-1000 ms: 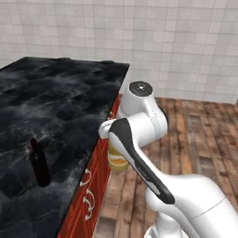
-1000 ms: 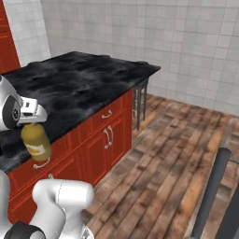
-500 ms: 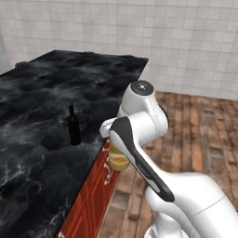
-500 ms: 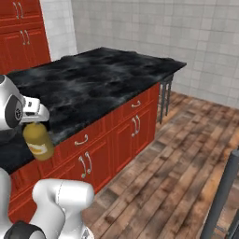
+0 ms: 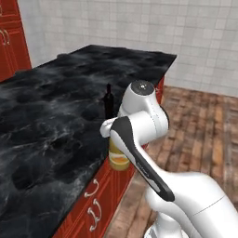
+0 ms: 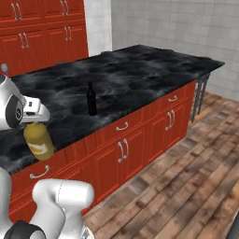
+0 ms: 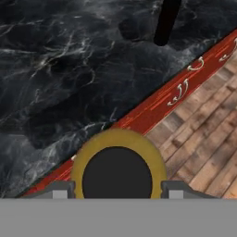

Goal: There is a wine glass and glass cup on the dining counter. Place the wine bottle next to the wine glass and the juice bottle next to the glass cup.

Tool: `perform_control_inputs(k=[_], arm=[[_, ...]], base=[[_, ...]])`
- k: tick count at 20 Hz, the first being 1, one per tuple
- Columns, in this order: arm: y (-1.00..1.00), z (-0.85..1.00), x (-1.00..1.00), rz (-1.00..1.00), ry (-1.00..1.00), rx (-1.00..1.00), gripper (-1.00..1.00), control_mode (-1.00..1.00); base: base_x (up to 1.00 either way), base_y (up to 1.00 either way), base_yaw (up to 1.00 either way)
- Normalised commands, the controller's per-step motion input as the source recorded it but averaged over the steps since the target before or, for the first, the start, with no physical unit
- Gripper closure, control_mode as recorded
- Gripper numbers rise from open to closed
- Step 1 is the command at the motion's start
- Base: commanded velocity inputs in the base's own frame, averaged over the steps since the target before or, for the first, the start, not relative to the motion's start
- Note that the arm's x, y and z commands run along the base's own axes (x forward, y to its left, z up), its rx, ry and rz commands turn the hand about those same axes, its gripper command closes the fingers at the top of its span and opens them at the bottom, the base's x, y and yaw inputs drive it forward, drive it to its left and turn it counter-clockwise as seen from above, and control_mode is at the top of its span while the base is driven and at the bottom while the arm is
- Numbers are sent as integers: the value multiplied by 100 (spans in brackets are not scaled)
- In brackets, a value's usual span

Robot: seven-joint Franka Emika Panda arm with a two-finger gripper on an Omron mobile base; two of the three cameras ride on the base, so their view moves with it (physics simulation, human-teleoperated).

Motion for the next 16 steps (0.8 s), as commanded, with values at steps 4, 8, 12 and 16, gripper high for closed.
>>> perform_control_inputs(k=[4,8,12,16], arm=[[0,0,0,0,0,0,100,100],[0,0,0,0,0,0,100,100],[0,0,0,0,0,0,100,100],[0,0,0,0,0,0,100,100]], base=[[-73,37,29],[-70,51,25],[-74,59,13],[-72,59,10]])
